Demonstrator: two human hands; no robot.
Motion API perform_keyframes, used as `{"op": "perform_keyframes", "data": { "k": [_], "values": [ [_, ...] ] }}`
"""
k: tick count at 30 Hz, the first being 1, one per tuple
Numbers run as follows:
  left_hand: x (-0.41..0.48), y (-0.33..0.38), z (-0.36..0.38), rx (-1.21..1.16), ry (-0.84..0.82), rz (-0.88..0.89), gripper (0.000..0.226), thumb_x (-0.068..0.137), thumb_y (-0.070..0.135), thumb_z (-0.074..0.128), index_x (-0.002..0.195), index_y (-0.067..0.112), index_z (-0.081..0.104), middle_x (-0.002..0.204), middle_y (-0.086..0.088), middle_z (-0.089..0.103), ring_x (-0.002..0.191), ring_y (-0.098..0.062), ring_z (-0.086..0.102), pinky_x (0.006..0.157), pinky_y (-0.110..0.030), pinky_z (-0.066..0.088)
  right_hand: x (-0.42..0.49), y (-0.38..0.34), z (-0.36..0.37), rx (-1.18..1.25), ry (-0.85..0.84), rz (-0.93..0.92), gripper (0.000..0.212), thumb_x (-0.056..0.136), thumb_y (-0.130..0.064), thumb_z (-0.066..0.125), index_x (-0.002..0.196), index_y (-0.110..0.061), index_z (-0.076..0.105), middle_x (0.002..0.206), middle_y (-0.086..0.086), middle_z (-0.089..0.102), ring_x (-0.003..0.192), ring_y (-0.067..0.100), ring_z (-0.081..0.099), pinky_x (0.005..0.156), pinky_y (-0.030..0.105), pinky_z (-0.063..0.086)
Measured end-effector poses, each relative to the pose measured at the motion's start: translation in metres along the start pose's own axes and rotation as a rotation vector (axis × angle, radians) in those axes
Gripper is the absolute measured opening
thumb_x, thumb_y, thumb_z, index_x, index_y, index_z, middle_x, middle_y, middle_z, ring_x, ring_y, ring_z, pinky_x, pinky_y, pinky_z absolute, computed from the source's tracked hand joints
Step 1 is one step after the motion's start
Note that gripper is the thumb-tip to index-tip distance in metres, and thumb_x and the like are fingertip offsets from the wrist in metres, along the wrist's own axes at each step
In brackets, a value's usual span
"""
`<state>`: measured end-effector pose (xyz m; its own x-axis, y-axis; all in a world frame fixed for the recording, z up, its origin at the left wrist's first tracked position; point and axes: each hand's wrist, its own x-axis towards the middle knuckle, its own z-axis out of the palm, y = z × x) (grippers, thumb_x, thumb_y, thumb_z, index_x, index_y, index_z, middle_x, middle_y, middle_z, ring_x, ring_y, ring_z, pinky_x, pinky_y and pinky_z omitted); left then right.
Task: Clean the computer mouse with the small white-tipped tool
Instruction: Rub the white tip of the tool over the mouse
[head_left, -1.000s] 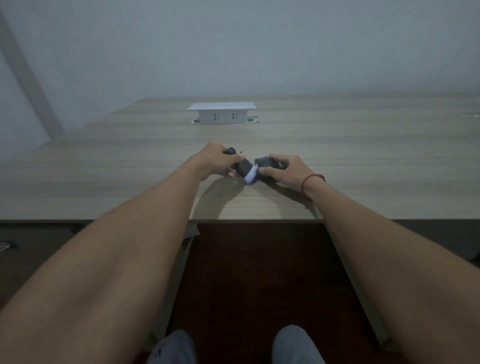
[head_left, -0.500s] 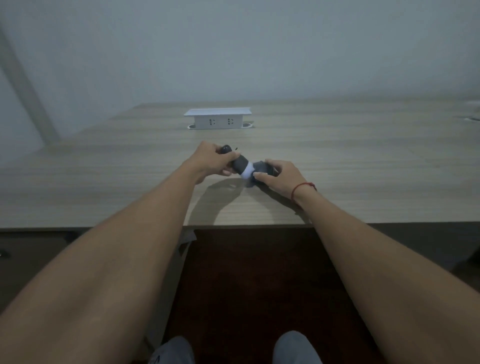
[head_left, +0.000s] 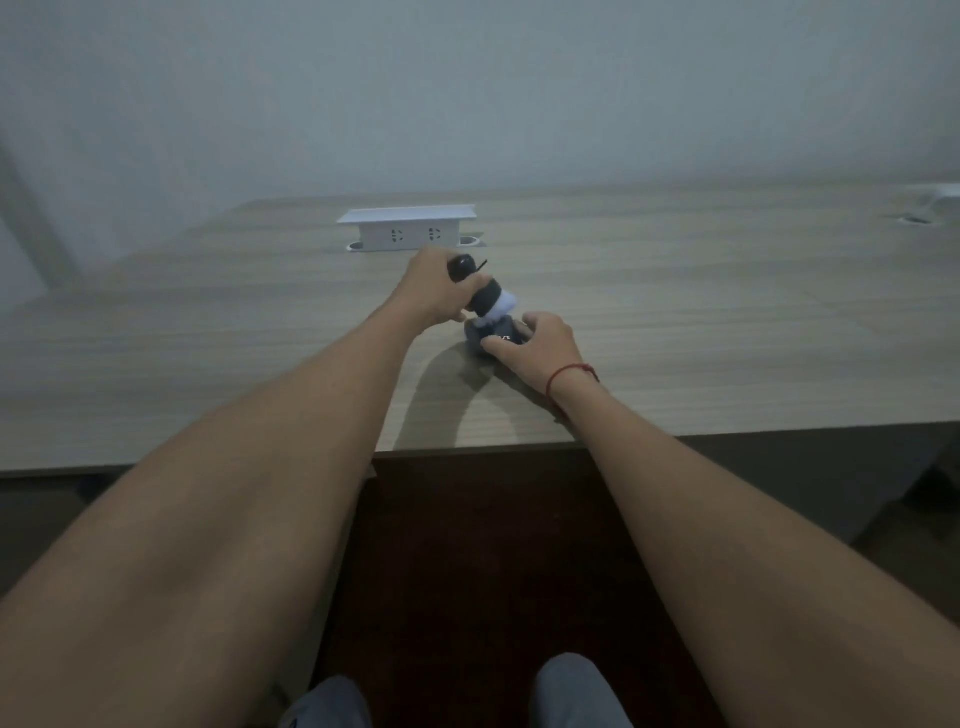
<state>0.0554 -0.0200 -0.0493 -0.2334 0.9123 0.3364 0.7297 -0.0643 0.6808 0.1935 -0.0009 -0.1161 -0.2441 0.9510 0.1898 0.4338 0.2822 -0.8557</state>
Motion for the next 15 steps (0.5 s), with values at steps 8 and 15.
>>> {"op": "perform_keyframes", "data": {
  "k": [8,15],
  "values": [
    [0.023,0.017,-0.017,0.396,-0.247,0.123,0.022,0.090,0.026,0.064,0.104,0.008,0.064,0.104,-0.010,0.064,0.080,-0.026,0.065,0.068,-0.034,0.053,0.000,0.001,0.001,-0.022,-0.013,-0.007,0.031,0.077,-0.036,0.072,0.089,-0.013,0.056,0.082,0.001,0.058,0.075,0.018,0.057,0.070,0.033,0.052],
    [0.017,0.014,-0.012,0.515,-0.256,0.094,0.030,0.091,0.024,0.063,0.103,-0.003,0.064,0.105,-0.019,0.067,0.078,-0.030,0.063,0.075,-0.039,0.054,-0.003,0.001,0.002,-0.019,0.005,-0.011,0.028,0.075,-0.037,0.071,0.086,-0.015,0.057,0.086,0.004,0.063,0.078,0.021,0.061,0.074,0.039,0.056]
  ]
}}
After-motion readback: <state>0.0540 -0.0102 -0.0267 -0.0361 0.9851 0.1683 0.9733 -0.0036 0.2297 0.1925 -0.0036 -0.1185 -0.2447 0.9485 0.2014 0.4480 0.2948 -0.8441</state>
